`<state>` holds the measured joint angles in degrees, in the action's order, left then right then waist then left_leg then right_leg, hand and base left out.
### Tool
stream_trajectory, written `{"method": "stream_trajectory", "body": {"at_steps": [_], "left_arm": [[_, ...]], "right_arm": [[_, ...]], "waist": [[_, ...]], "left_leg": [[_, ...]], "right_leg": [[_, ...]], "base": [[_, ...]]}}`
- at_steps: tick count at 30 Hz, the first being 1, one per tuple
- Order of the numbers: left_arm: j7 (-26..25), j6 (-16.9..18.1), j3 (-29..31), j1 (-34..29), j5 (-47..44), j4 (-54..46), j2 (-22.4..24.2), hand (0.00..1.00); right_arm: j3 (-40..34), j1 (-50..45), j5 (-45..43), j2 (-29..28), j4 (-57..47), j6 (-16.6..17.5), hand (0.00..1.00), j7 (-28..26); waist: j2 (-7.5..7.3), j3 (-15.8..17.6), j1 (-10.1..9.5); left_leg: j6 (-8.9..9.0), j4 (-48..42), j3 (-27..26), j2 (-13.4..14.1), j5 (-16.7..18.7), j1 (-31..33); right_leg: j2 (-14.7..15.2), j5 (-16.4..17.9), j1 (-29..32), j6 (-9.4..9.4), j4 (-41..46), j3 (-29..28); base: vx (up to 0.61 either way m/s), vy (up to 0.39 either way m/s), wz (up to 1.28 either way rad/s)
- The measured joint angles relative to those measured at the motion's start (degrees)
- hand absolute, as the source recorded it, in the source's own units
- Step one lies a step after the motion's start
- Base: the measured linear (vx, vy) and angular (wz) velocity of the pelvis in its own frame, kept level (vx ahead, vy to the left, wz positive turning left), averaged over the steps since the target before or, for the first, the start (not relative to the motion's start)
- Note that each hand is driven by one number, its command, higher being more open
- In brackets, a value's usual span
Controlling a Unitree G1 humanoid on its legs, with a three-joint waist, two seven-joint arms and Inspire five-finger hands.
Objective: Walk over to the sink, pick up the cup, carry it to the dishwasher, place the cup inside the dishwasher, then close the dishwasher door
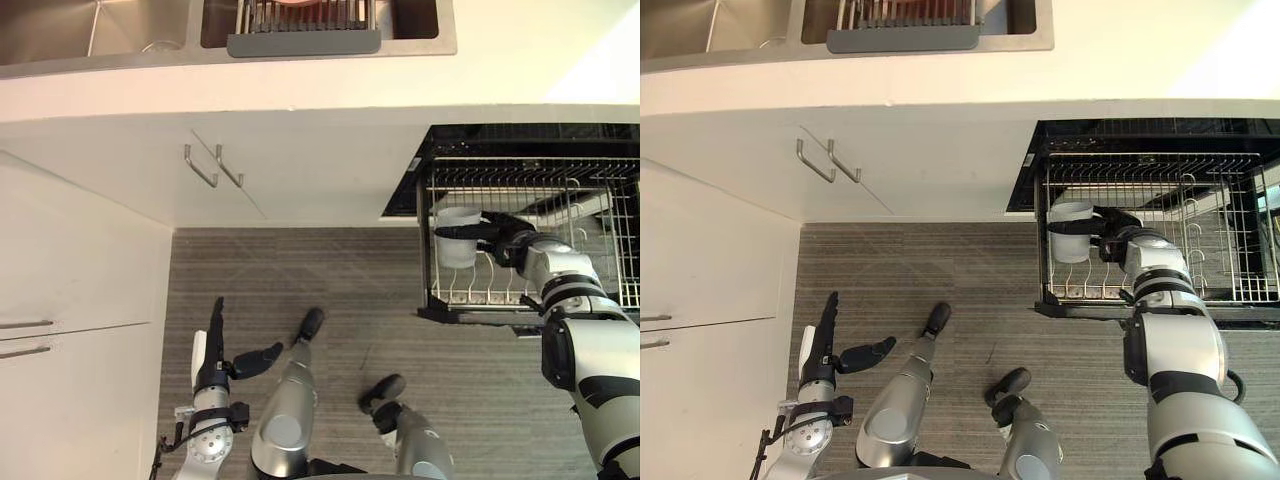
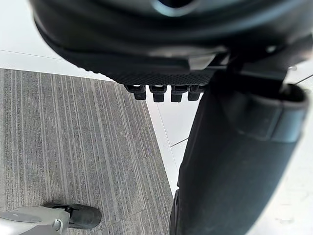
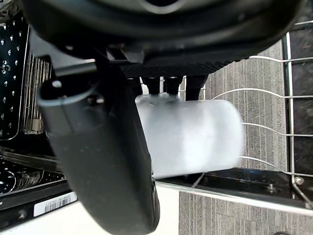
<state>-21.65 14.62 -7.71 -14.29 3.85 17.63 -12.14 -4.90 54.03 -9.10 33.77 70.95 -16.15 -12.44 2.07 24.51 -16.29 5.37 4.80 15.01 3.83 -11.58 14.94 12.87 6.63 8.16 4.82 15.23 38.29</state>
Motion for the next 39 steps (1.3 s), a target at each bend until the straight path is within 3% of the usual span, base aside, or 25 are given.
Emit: {"method": "stream_trajectory", "body": {"at_steps": [5, 11, 13, 17, 20, 22, 24, 26, 27, 29, 32, 33, 35, 36, 37, 38, 39], "left_arm": [[1.90, -0.01, 0.03, -0.06, 0.02, -0.06, 0.03, 1.00], [3.89, 0.01, -0.12, -0.67, 1.13, 2.89, 0.51, 1.00], [5.26, -0.60, -0.48, -0.66, 1.87, 8.08, 1.20, 1.00], [6.09, -1.34, 4.19, -1.08, 1.73, 17.38, 3.09, 1.00], [5.83, -0.28, 11.97, -3.63, 0.84, 23.34, 4.32, 1.00], [5.71, 1.03, 13.61, -5.36, 0.38, 23.65, 4.26, 1.00], [5.99, 1.86, 14.23, -5.48, -1.13, 23.76, 4.94, 1.00], [6.65, 2.18, 16.18, -5.46, -1.67, 23.93, 7.24, 1.00], [6.70, 2.17, 18.64, -5.84, -1.67, 25.34, 9.74, 1.00], [6.64, 1.84, 20.00, -6.68, -1.62, 26.85, 10.88, 1.00], [6.35, 0.92, 20.52, -8.32, -0.87, 28.26, 12.37, 1.00], [6.10, 0.47, 20.68, -8.51, -0.34, 28.26, 12.83, 1.00], [5.96, -0.02, 20.78, -8.26, 0.45, 28.22, 12.47, 1.00], [6.04, -0.07, 20.42, -7.99, 0.72, 27.97, 11.91, 1.00], [6.05, -0.17, 19.16, -7.20, 0.70, 27.71, 10.94, 1.00], [6.07, -0.36, 18.41, -6.42, 0.70, 27.72, 10.09, 1.00], [6.10, -0.51, 18.35, -4.77, 0.71, 27.78, 8.92, 1.00]], "right_arm": [[-1.55, -0.98, -0.29, -0.01, -1.27, 0.10, 1.00, 0.69], [-1.49, -6.70, -0.96, -0.01, -7.78, 3.98, 1.00, 1.27], [-0.62, -11.54, -1.82, -0.04, -15.42, 6.77, 1.00, 1.59], [-1.54, -23.92, -8.45, -2.61, -37.16, 7.60, 1.00, 1.42], [-3.66, -38.22, -9.55, -11.36, -56.11, 7.49, 1.00, 1.66], [-3.72, -44.76, -8.51, -13.80, -64.04, 7.31, 1.00, 1.55], [-6.72, -51.93, -6.93, -14.50, -73.47, 7.26, 1.00, 0.95], [-10.80, -53.86, -7.06, -14.44, -77.56, 7.28, 1.00, 0.02], [-13.92, -53.55, -7.74, -14.30, -78.92, 7.58, 1.00, -0.37], [-15.44, -53.39, -8.86, -14.47, -80.18, 8.01, 1.00, -0.27], [-17.45, -53.96, -12.32, -17.53, -85.77, 10.73, 1.00, 0.67], [-17.69, -54.79, -14.15, -18.97, -87.82, 12.59, 1.00, 1.70], [-17.83, -55.47, -14.55, -22.04, -90.23, 14.98, 1.00, 3.19], [-17.80, -56.16, -14.50, -23.66, -91.32, 16.43, 1.00, 3.91], [-18.13, -58.28, -14.41, -24.48, -93.02, 17.30, 1.00, 4.16], [-18.38, -59.70, -14.31, -24.67, -94.03, 17.45, 1.00, 4.18], [-18.77, -62.02, -13.69, -24.65, -96.08, 17.47, 1.00, 4.53]], "waist": [[-0.04, -0.02, -0.10], [-0.72, -1.88, 1.17], [-0.93, -3.39, 2.82], [-1.40, -6.93, 5.22], [-2.25, -11.41, 7.59], [-1.84, -12.42, 8.81], [-0.91, -13.29, 11.42], [0.09, -13.97, 12.88], [1.24, -14.89, 12.59], [0.66, -15.59, 12.32], [-0.33, -15.66, 13.18], [-0.56, -15.53, 13.70], [-0.94, -15.36, 14.63], [-1.22, -15.35, 15.59], [-1.00, -15.76, 17.47], [-1.10, -15.75, 18.34], [-1.95, -15.94, 19.72]], "left_leg": [[-0.05, 0.03, 0.09, -0.03, -0.04, -0.30], [-0.13, 0.11, -1.33, 0.14, -0.01, -2.32], [-0.19, 0.12, -3.48, 0.22, 0.05, -3.76], [-0.76, 0.13, -7.23, 0.29, 1.03, -6.71], [-1.05, 0.16, -9.12, 0.57, 2.70, -9.40], [-1.70, 0.40, -9.79, 0.58, 3.65, -9.98], [-4.74, 0.29, -20.73, 1.77, 5.04, -8.95], [-5.26, -0.56, -26.51, 2.47, 4.66, -8.41], [-3.52, -1.39, -26.56, 2.73, 2.02, -8.42], [-3.97, -1.10, -26.51, 1.24, 2.52, -9.29], [-4.78, 0.17, -26.62, -1.45, 3.31, -11.55], [-5.14, 0.31, -26.44, -1.96, 3.74, -12.39], [-5.69, 0.32, -26.35, -2.40, 4.45, -13.78], [-6.12, 0.09, -25.61, -2.36, 4.82, -14.57], [-6.46, 0.18, -22.61, -1.69, 4.82, -14.58], [-6.66, 0.35, -20.96, -1.37, 4.69, -14.24], [-6.85, 0.39, -18.71, -1.04, 4.43, -13.62]], "right_leg": [[0.08, 0.01, -0.43, 0.03, 0.01, 0.21], [-0.81, -1.29, -3.43, 0.37, -2.99, 0.32], [-1.85, -3.48, -5.68, 0.55, -7.00, -0.51], [-3.18, -5.97, -8.22, 0.58, -11.26, -3.44], [-3.80, -6.08, -10.83, 0.74, -13.24, -4.98], [-3.86, -5.80, -12.04, 1.21, -13.67, -4.49], [-2.81, -6.86, -13.79, 1.69, -14.98, 0.44], [-1.60, -6.77, -14.84, 2.66, -14.52, 3.45], [-0.91, -6.22, -15.58, 3.56, -13.58, 4.17], [0.68, -5.91, -16.30, 4.47, -12.99, 4.21], [5.60, -3.29, -15.46, 5.66, -5.65, 3.05], [7.56, -2.81, -14.52, 5.19, -0.89, 1.96], [10.03, -2.55, -11.42, -0.62, 8.31, -1.65], [10.08, -4.09, -8.80, -3.43, 13.54, -8.76], [7.45, -1.87, -7.03, -3.12, 15.30, -16.91], [4.50, 0.71, -7.13, -2.01, 13.61, -20.47], [-0.70, 3.65, -7.20, -1.47, 8.61, -25.19]], "base": [[-0.05, -0.029, 0.02], [-0.04, -0.023, -0.01], [-0.05, 0.005, -0.22], [-0.02, 0.008, -0.42], [0.03, -0.017, -0.27], [-0.01, -0.019, 0.10], [-0.02, 0.029, 0.93], [0.04, 0.129, 1.00], [0.05, 0.168, 0.56], [0.07, 0.138, 0.20], [0.10, 0.123, 0.11], [0.09, 0.097, 0.10], [0.09, 0.102, 0.07], [0.11, 0.097, 0.45], [0.10, 0.048, 0.74], [0.09, -0.059, 1.13], [0.06, -0.122, 0.89]]}}
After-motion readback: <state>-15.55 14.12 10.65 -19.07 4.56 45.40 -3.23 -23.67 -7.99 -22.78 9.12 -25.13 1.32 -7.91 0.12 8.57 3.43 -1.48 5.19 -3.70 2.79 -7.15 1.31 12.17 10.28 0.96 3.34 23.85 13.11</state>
